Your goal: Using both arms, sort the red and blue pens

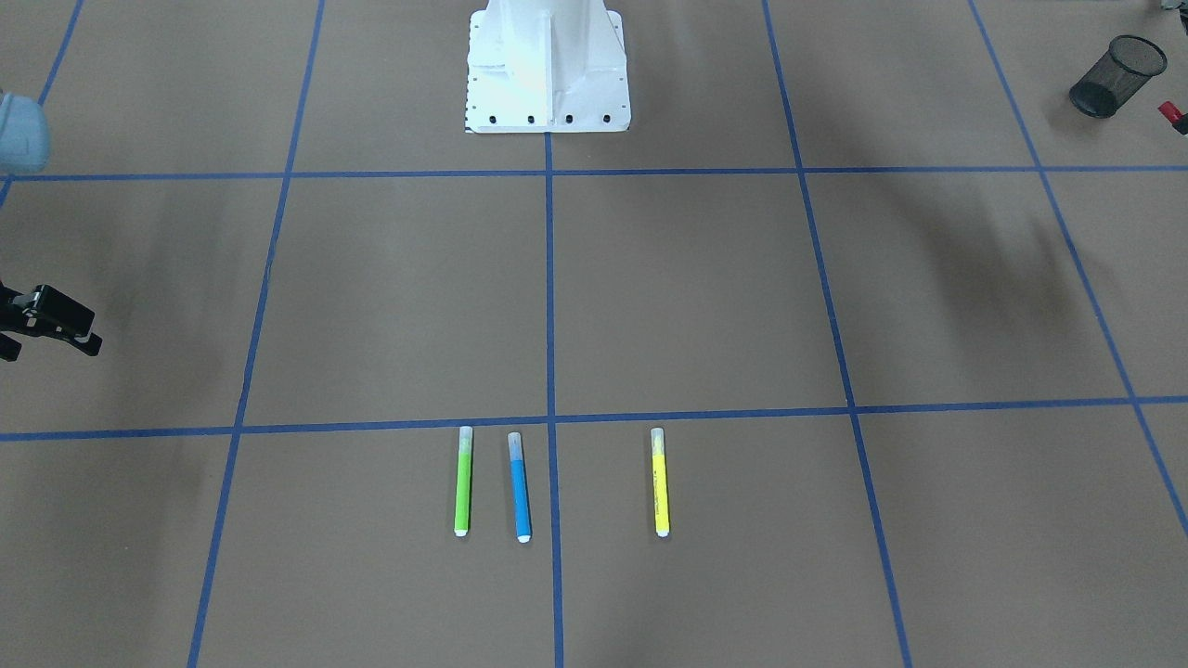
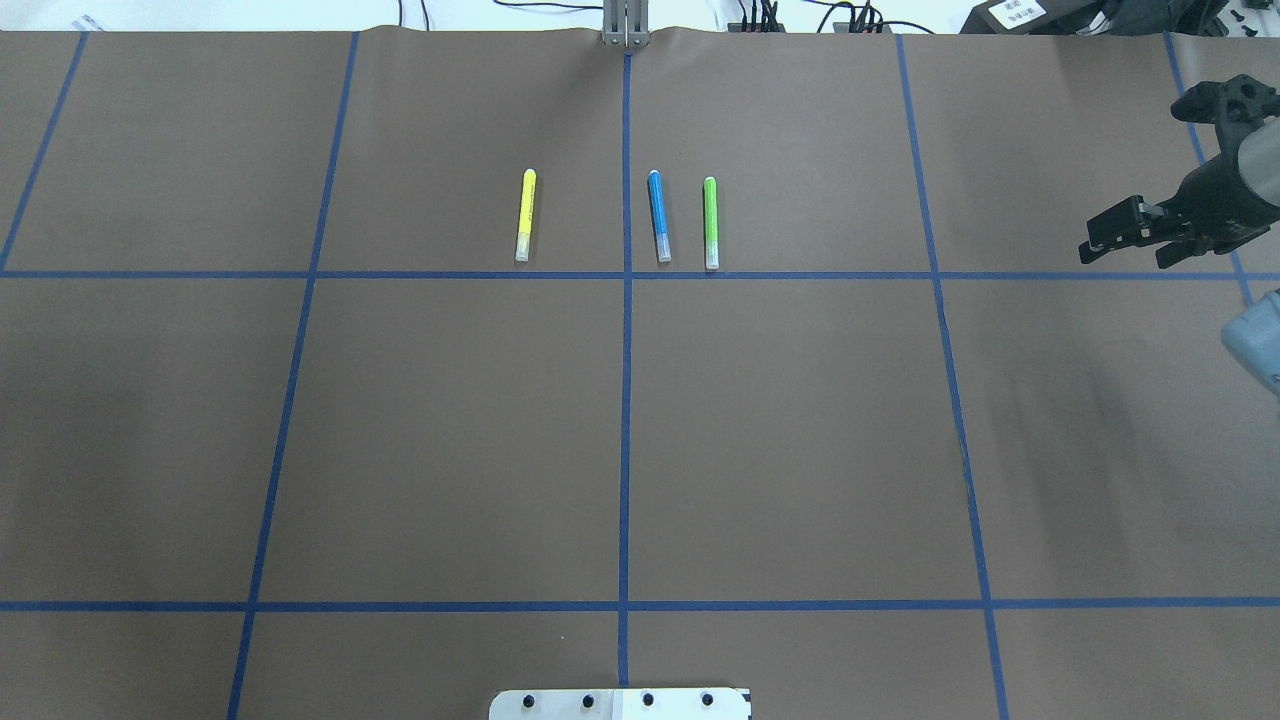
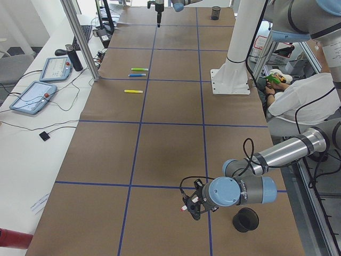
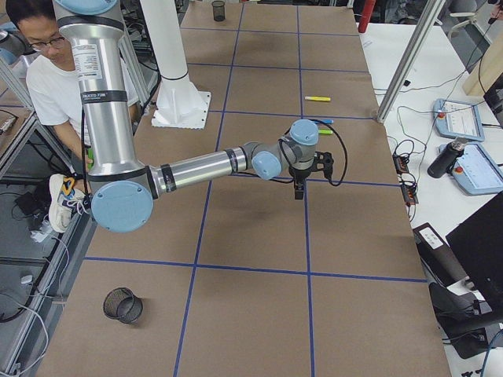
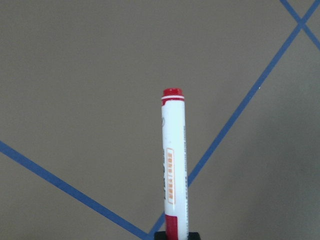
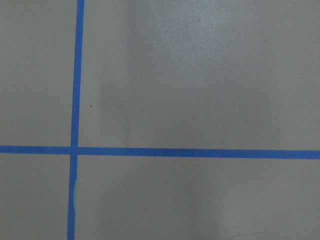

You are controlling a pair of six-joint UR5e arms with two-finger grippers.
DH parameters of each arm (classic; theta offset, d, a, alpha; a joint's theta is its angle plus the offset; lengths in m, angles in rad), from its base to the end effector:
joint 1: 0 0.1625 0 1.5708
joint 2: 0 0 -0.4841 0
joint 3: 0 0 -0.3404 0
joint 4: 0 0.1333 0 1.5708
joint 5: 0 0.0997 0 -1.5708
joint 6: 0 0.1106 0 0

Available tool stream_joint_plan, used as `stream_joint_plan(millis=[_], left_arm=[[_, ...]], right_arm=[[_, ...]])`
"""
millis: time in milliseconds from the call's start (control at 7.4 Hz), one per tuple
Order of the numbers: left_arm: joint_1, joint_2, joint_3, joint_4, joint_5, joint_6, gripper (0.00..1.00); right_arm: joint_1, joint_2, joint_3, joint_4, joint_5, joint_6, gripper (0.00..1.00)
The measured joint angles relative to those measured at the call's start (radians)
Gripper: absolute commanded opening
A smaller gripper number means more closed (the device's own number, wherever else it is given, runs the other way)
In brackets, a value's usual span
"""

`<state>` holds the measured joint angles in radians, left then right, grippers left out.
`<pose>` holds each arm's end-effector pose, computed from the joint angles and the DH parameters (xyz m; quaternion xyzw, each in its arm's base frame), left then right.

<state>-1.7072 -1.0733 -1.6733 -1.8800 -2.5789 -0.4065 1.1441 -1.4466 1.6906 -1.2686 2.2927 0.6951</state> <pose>-0.0635 -0.1704 0.7862 -0.1022 0.4731 -0.2545 0.8372 -0.1598 -0.4970 0.5798 0.0328 -0.4222 0.0261 0.9055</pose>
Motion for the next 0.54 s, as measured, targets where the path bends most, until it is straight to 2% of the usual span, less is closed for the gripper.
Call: stream_joint_plan(millis=[541], left_arm=[[0.003,-0.017,-0.182,0.5,0.162,0.392,0.0]], right_arm=[[-0.006,0.0,-0.004,0.0,-0.001,0.016,1.0]])
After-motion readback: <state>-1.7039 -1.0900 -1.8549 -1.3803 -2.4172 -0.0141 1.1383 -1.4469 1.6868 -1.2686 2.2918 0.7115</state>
